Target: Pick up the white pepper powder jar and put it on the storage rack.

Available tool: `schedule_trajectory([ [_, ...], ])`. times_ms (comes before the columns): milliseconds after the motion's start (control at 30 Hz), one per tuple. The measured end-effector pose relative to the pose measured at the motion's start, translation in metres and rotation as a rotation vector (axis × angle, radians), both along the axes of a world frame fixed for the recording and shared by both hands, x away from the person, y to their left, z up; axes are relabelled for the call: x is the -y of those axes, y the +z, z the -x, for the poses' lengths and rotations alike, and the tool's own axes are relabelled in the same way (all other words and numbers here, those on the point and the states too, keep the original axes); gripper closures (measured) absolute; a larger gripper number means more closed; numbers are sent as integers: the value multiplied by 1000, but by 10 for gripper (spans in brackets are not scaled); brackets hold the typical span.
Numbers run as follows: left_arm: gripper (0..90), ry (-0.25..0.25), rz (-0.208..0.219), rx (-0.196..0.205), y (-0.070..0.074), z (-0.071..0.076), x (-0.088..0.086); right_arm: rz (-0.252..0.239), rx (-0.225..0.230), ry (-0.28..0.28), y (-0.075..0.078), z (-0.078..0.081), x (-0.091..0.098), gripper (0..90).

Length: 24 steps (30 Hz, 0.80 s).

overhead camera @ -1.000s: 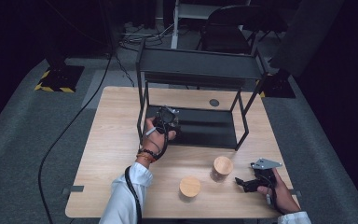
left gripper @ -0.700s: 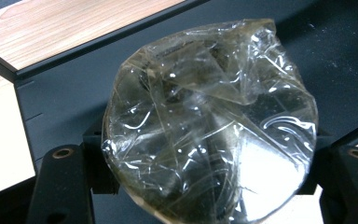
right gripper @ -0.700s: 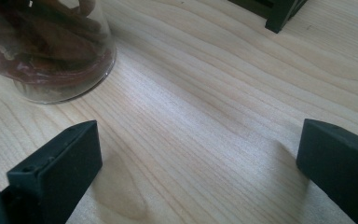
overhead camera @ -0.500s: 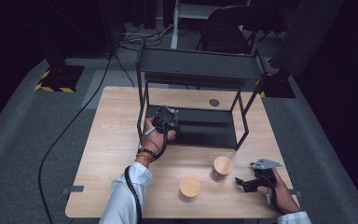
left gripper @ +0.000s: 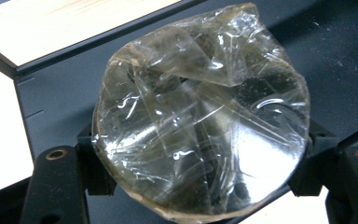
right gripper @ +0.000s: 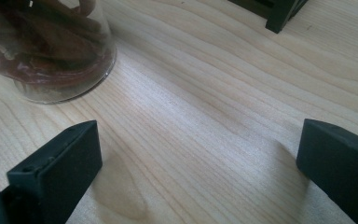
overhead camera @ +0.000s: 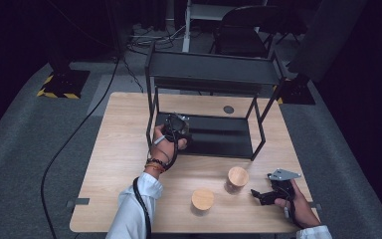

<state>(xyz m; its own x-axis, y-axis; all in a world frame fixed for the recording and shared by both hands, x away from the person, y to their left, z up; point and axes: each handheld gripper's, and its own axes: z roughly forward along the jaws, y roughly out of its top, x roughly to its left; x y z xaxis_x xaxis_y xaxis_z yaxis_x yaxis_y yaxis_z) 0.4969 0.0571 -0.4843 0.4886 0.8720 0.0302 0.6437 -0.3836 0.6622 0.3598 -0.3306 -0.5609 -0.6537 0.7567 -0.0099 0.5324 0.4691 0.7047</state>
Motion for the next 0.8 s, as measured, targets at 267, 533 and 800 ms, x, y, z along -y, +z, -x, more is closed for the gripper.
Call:
schedule_trajectory([
  [267,151,1,-11,7,1,2,3,0,1,1,0,0,0,0],
  [533,69,18,-48,34,1,5,5,0,1,1,0,0,0,0],
  [800,39,28,-56,27,0,3,3,0,1,0,0,0,0,0],
])
